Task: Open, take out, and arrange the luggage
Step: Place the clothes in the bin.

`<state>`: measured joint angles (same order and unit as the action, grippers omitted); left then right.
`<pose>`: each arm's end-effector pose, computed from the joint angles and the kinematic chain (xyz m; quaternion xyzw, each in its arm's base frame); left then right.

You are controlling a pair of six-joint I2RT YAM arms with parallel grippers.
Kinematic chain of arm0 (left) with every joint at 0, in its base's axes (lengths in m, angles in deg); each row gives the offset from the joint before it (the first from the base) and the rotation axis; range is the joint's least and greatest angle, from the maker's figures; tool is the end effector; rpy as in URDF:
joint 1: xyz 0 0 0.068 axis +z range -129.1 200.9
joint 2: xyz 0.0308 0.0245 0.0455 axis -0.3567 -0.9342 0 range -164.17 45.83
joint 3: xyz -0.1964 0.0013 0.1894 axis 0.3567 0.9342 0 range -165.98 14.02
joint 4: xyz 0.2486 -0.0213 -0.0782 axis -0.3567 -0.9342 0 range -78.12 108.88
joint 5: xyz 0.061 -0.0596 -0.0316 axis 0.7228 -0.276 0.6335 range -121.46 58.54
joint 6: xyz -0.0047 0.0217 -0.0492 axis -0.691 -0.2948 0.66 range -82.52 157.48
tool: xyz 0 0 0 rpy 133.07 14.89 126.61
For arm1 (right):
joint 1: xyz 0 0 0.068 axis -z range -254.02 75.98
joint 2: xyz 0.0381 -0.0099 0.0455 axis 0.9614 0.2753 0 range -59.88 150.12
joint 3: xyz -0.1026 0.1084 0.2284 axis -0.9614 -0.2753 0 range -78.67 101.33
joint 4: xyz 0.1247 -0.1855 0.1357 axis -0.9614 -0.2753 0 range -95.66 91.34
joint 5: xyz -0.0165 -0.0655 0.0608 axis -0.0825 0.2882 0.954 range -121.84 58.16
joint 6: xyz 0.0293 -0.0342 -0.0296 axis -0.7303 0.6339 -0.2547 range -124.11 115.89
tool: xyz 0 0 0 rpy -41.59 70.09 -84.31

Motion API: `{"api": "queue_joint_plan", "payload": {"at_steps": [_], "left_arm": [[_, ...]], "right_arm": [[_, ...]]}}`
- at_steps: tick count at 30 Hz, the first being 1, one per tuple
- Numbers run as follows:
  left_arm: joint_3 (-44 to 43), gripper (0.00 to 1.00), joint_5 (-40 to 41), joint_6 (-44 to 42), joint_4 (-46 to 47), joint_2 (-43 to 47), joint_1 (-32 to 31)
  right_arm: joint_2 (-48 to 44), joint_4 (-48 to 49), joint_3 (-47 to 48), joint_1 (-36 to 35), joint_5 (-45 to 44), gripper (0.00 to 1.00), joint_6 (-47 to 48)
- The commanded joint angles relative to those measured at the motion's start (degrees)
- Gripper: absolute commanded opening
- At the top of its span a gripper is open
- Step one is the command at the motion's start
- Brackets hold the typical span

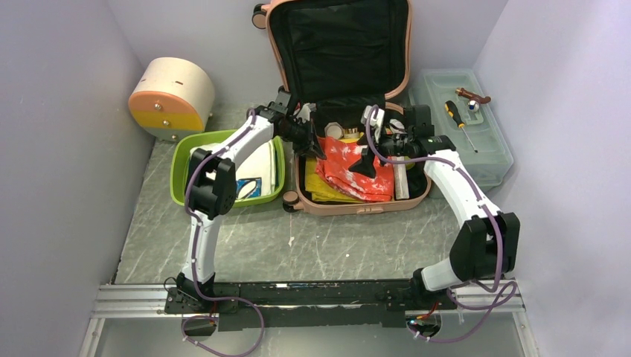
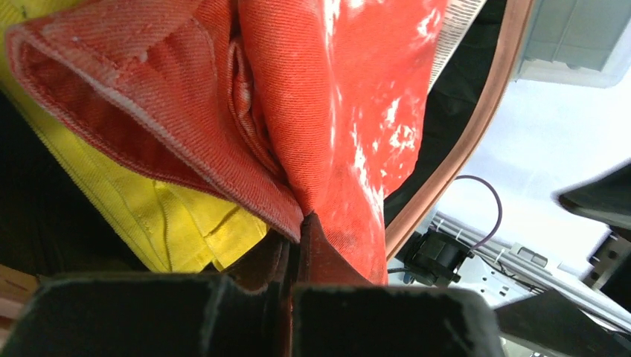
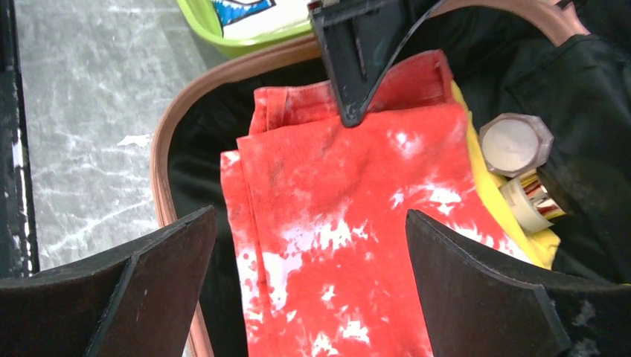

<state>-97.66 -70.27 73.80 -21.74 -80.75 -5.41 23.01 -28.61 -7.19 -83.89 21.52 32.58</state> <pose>0.4268 -0.2360 0.2365 0.0195 0.9060 -0.4163 0.0739 0.3013 0.0814 0.3229 -0.4916 0.6749 0.3127 0.4528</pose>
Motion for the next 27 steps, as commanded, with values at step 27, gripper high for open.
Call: {"api": "queue_joint_plan", "payload": {"at_steps": [27], "left_arm": [[-4.5, 0.0, -1.3, 1.0, 5.2, 2.9, 0.7]], "right_arm": [[0.3, 37.7, -19.1, -20.7, -32.4, 1.0, -3.0]]}}
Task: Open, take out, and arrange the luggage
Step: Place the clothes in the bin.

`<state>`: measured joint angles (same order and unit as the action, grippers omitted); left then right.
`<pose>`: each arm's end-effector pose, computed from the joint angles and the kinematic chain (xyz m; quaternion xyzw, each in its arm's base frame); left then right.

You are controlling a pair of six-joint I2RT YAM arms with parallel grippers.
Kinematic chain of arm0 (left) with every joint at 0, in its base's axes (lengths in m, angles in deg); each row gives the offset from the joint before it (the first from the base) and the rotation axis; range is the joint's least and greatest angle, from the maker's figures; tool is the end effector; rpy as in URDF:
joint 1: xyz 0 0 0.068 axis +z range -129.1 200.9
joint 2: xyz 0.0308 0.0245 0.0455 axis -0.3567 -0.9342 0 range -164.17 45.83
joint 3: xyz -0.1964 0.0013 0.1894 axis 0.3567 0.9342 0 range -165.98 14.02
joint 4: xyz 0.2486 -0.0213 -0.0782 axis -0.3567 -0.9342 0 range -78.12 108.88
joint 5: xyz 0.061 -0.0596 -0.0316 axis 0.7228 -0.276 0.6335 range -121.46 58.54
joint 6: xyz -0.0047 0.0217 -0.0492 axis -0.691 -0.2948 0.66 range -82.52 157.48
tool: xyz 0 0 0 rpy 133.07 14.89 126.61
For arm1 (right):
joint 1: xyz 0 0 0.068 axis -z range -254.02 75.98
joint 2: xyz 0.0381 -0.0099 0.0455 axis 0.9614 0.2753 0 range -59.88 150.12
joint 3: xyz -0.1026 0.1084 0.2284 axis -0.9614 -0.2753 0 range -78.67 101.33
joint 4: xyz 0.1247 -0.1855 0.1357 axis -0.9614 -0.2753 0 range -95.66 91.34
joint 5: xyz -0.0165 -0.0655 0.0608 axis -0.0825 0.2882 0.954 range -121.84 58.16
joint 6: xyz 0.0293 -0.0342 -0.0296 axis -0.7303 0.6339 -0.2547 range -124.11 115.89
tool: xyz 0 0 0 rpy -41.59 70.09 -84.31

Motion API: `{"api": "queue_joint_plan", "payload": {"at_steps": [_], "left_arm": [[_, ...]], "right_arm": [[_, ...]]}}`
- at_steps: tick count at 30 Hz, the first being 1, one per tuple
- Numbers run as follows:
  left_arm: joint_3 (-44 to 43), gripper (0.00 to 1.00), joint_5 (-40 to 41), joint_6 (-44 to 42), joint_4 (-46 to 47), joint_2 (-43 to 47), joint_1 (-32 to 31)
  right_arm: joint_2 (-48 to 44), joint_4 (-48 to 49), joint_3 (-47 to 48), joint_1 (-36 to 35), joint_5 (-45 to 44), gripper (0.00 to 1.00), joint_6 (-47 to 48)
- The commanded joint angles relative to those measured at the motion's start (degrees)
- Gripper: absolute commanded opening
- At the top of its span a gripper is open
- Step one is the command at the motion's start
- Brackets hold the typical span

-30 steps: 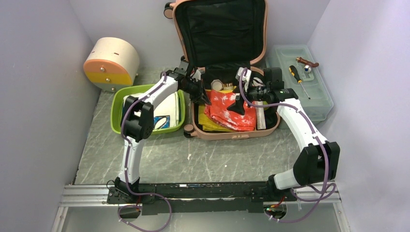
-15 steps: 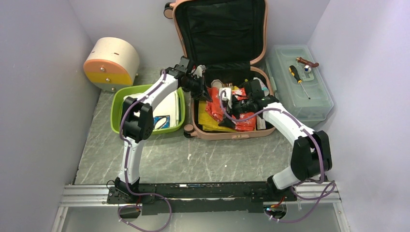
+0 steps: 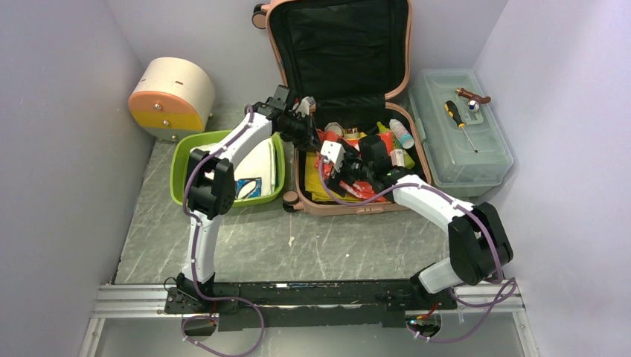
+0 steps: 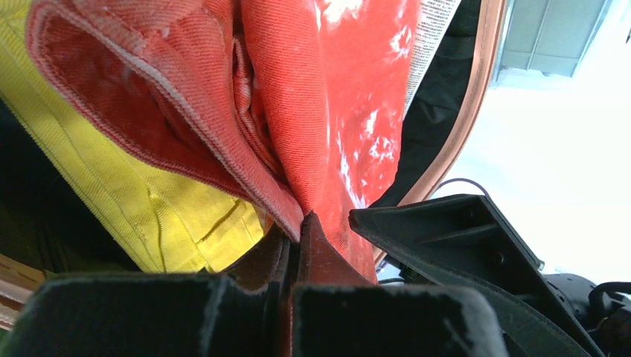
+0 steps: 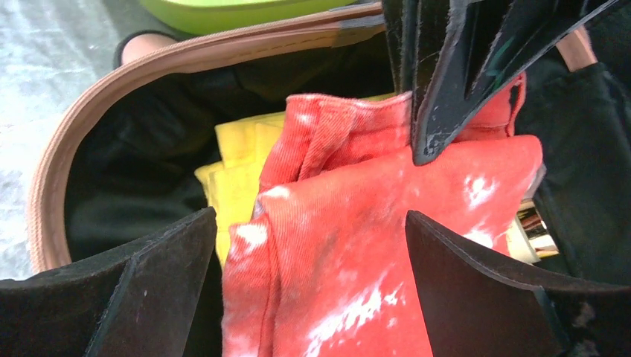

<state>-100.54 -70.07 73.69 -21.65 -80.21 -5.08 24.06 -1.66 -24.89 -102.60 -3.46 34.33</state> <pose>0.4308 -0.2348 0.2567 0.0277 0.8984 -0.4263 0.1016 0.2749 0.1690 0.2472 -0.5680 0.6466 0.1752 0.4782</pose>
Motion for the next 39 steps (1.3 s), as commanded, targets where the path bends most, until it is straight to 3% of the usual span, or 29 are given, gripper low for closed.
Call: {"api": "queue_joint_plan", "payload": {"at_steps": [1, 12, 24, 26, 28, 31, 32, 34, 37, 39], "left_arm": [[-1.4, 0.0, -1.5, 1.3, 5.2, 2.2, 0.4], [0.7, 0.0, -1.7, 2.0, 6.2, 2.3, 0.4], [0.1, 0.0, -1.6, 1.9, 5.9, 1.4, 0.5], [0.0, 0.0, -1.6, 1.9, 5.8, 1.3, 0.5], [0.1, 0.0, -1.4, 1.9, 5.8, 1.3, 0.6], [0.0, 0.0, -1.1, 1.8, 5.6, 1.0, 0.6], [-0.1, 0.02, -1.0, 1.8, 5.6, 0.9, 0.6], [-0.1, 0.17, -0.7, 1.7, 5.4, 0.8, 0.6], [-0.1, 0.56, -0.2, 1.7, 5.3, 0.7, 0.6], [-0.2, 0.76, 0.3, 1.4, 4.9, 0.5, 0.6]], "right_arm": [[-0.4, 11.9, -1.6, -2.6, -8.4, 1.0, -5.2], [6.8, 19.8, -2.0, -8.7, -30.1, 1.0, -9.2], [7.2, 12.6, 0.2, -10.2, -38.1, 0.98, -10.2], [6.8, 11.4, 0.2, -10.1, -38.0, 0.84, -9.8], [6.2, 10.0, 0.3, -10.0, -36.7, 0.55, -9.8], [3.7, 8.9, -0.1, -9.6, -33.9, 0.25, -9.8], [2.9, 9.0, -0.3, -9.5, -33.4, 0.17, -9.6], [1.4, 9.2, -0.7, -8.9, -31.4, 0.08, -9.4], [0.7, 8.5, -0.3, -7.3, -28.8, 0.0, -9.5], [0.8, 7.9, 0.3, -6.2, -26.6, 0.0, -9.8]]}}
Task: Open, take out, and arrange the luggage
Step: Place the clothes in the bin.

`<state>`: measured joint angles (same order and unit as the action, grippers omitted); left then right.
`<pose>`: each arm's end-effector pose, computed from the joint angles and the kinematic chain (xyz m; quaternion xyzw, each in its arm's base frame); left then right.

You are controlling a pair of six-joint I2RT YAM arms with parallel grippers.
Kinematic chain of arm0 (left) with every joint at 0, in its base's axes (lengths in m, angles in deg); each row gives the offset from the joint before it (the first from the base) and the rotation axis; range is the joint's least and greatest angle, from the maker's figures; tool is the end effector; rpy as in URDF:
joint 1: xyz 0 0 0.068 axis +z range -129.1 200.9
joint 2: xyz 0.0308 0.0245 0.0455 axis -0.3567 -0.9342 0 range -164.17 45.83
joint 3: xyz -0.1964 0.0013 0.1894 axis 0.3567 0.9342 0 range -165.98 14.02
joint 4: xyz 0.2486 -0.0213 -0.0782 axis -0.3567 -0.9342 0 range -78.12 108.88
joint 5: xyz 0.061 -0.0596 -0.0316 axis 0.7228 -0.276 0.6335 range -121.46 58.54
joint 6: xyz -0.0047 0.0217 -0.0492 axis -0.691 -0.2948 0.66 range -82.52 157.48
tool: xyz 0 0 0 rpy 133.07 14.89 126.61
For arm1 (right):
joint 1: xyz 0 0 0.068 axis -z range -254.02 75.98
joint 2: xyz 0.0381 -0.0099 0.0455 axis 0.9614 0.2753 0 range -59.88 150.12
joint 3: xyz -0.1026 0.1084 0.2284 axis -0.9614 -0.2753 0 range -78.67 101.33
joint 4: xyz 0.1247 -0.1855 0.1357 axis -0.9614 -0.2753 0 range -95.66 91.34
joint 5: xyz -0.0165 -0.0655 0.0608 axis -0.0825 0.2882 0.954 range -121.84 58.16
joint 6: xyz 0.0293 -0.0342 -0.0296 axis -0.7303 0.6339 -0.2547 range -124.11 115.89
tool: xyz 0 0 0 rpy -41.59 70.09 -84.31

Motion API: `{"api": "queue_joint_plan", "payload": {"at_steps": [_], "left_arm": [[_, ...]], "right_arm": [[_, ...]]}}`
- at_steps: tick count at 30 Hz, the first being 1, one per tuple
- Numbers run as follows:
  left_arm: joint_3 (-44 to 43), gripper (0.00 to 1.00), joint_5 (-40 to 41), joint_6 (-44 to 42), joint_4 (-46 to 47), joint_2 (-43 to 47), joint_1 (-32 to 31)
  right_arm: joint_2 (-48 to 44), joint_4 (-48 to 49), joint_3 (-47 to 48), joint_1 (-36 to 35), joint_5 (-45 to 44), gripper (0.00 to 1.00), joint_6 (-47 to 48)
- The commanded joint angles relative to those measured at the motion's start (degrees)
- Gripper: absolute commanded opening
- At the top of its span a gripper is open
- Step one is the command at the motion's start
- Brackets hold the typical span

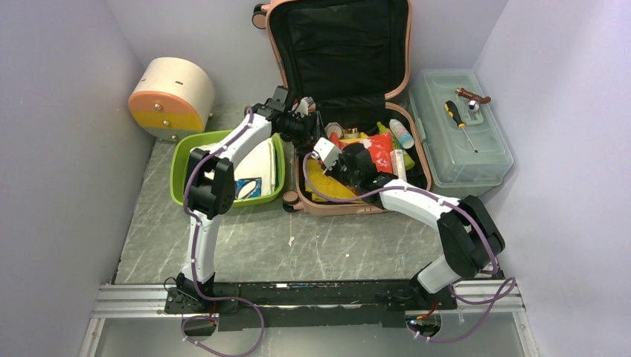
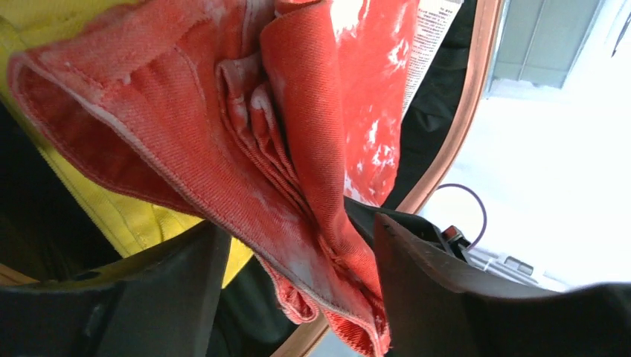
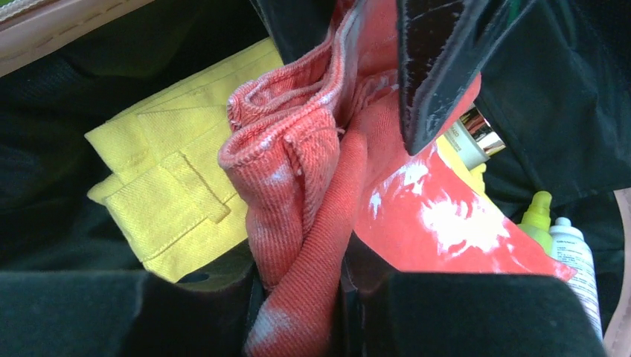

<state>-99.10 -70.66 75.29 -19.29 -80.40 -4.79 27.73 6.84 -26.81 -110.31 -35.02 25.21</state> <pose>0.4335 -0.2336 0.2500 0.0168 0.8956 -0.4334 0.0991 0.2732 0.1982 0.2276 -0.4580 0.7361 0.0062 0.4984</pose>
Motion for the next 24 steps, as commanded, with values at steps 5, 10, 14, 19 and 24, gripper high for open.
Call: {"api": "queue_joint_plan", "payload": {"at_steps": [5, 10, 14, 19, 24], "left_arm": [[-2.5, 0.99, 1.8, -0.7, 1.8, 0.0, 0.3], [-2.5, 0.99, 0.9, -0.4, 2.0, -0.7, 0.3], [-1.3, 1.0, 0.2, 0.6, 2.9, -1.7, -0.2], [-1.8, 1.0, -1.0, 0.7, 2.9, -4.4, -1.8], [-4.1, 0.99, -1.1, 0.3, 2.3, -6.2, -3.1]], "right_arm": [[-2.9, -1.0, 2.6, 2.7, 7.5, 0.0, -0.8], [-3.6, -0.5, 2.6, 3.4, 7.6, 0.0, -1.2], [-4.8, 0.2, 2.5, 3.8, 8.3, 0.0, -1.1], [-5.3, -0.4, 3.1, 3.8, 10.4, 0.0, -1.2], [-4.6, -1.1, 3.4, 3.8, 11.9, 0.0, -1.3]]}}
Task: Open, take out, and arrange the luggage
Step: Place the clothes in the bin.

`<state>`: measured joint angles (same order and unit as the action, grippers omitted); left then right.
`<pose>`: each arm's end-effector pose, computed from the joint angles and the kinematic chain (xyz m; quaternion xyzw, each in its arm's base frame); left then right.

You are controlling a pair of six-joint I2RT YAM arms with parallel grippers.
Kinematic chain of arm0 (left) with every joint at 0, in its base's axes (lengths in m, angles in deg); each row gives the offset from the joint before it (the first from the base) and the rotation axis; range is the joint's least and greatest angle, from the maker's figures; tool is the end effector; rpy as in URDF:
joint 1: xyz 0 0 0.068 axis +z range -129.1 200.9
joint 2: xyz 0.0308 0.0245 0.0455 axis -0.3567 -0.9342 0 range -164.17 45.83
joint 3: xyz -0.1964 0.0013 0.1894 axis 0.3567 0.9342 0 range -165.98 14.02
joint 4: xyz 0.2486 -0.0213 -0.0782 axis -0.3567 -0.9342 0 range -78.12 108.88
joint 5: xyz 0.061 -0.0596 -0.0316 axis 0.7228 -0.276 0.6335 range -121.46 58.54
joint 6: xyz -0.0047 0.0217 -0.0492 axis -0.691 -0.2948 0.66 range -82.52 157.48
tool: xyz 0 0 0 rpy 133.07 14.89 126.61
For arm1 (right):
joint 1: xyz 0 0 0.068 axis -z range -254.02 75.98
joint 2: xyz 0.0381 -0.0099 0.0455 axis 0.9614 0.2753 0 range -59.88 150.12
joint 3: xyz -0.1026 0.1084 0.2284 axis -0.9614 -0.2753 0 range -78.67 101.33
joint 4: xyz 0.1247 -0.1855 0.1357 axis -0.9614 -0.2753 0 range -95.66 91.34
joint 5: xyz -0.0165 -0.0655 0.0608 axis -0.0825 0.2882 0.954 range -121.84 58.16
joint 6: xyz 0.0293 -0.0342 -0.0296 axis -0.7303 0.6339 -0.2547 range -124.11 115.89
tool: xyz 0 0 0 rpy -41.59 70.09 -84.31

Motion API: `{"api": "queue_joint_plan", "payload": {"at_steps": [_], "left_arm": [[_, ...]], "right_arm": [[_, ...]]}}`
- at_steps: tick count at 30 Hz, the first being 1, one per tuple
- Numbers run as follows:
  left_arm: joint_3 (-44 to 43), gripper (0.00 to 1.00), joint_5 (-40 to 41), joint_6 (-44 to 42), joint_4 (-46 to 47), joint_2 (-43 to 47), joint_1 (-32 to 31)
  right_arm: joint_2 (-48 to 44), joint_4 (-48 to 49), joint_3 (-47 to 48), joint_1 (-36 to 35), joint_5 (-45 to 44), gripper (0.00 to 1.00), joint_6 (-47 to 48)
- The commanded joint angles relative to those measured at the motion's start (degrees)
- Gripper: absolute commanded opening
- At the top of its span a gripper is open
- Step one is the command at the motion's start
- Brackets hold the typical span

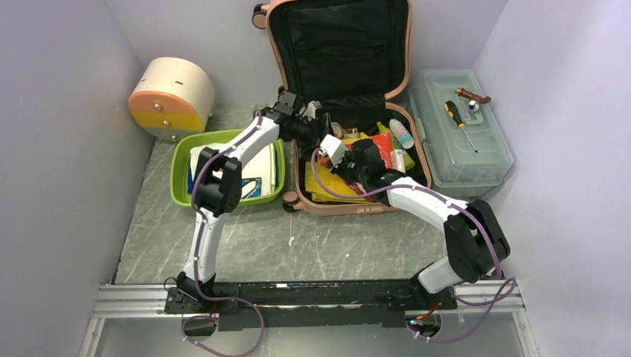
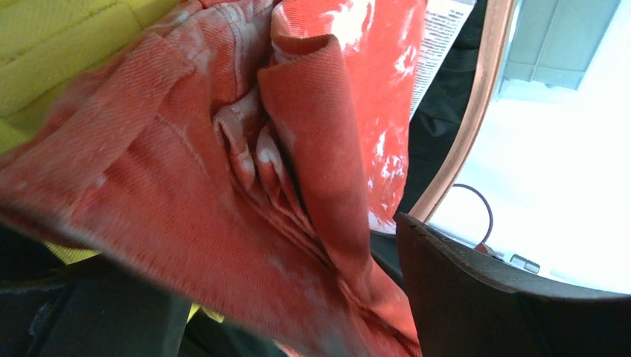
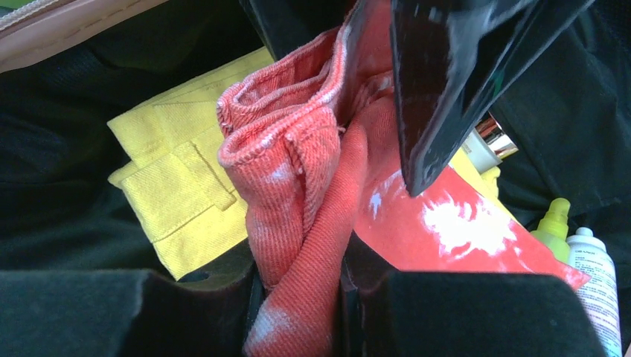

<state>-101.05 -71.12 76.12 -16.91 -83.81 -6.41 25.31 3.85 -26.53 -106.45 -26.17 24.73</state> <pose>0.4386 -0.2522 0.2350 0.0271 0.8920 -0.4413 0.0939 0.2768 0.1800 0.2376 -0.4630 0.7338 0.0584 0.4937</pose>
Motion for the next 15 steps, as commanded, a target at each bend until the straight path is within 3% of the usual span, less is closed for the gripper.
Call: {"api": "queue_joint_plan", "payload": {"at_steps": [1, 15], "left_arm": [[-2.4, 0.99, -0.7, -0.6, -0.1, -3.1, -1.7], [-2.1, 0.99, -1.6, -2.4, -0.2, -2.1, -2.2]], "right_arm": [[-2.1, 1.8, 3.2, -0.1, 3.1, 0.0, -1.0], [-1.2, 2.1, 4.1, 0.2, -0.5, 0.0, -1.9]]}}
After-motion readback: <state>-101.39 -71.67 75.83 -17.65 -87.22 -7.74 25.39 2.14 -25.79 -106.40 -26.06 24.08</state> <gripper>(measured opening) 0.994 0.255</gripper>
